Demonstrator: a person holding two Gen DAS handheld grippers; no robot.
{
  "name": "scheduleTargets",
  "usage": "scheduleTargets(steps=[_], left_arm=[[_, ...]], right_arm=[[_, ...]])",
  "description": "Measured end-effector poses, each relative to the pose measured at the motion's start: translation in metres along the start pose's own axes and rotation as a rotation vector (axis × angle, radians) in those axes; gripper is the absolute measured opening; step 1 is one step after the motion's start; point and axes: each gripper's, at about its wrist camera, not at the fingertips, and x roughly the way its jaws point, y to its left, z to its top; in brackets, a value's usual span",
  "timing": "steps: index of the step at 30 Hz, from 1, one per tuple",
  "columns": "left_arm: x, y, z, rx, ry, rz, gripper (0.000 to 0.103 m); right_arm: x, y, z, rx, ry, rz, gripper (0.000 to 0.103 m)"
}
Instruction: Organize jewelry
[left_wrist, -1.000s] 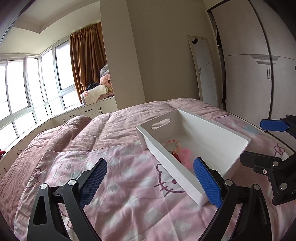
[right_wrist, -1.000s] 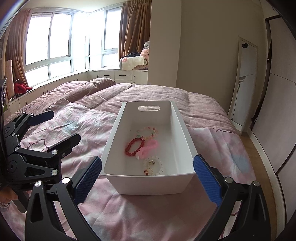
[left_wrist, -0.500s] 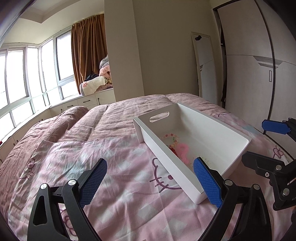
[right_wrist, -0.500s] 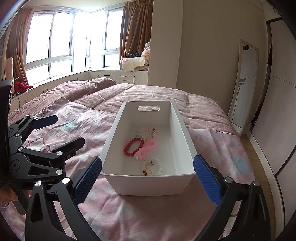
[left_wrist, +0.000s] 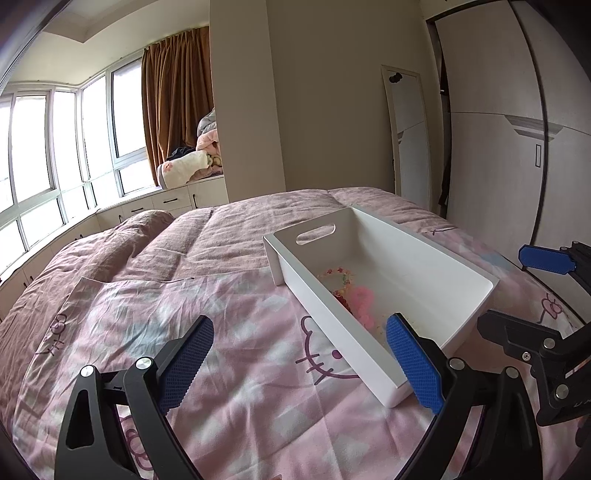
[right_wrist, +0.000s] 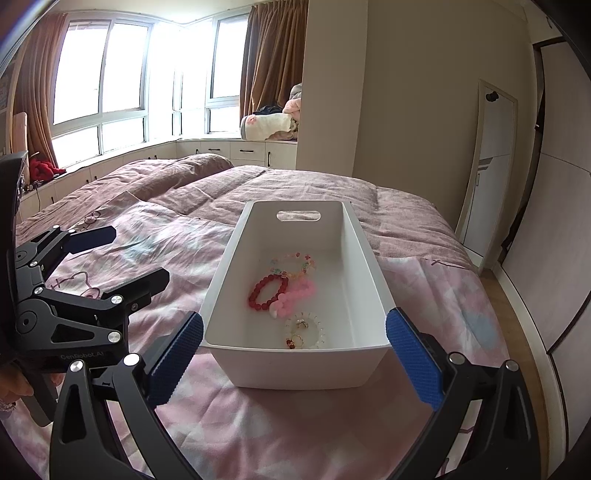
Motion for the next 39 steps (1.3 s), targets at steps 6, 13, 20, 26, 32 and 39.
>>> scheduleTargets(steps=[6, 13, 20, 26, 32, 39], left_arm=[[0.000, 0.000, 0.001, -0.004, 0.001, -0.007, 0.096], [0.002, -0.002, 0.000, -0.009, 0.011, -0.011, 0.096], [0.002, -0.004, -0.001, -0.009, 0.010, -0.023, 0.095], [0.003, -0.007, -0.001, -0.005, 0.013, -0.030, 0.096], [0.004, -0.010, -0.001, -0.001, 0.016, -0.038, 0.096], [0.003, -0.008, -0.002, -0.018, 0.011, -0.025, 0.096]], right_arm=[[0.000, 0.000, 0.000, -0.001, 0.000, 0.000, 0.098], [0.000, 0.001, -0.001, -0.005, 0.000, 0.000, 0.098], [0.000, -0.001, -0.003, 0.006, 0.004, 0.001, 0.098], [-0.001, -0.002, -0.003, 0.006, 0.003, 0.000, 0.098], [-0.001, -0.004, -0.004, 0.008, 0.010, 0.002, 0.098], [0.001, -0.005, -0.005, 0.008, 0.016, 0.003, 0.098]])
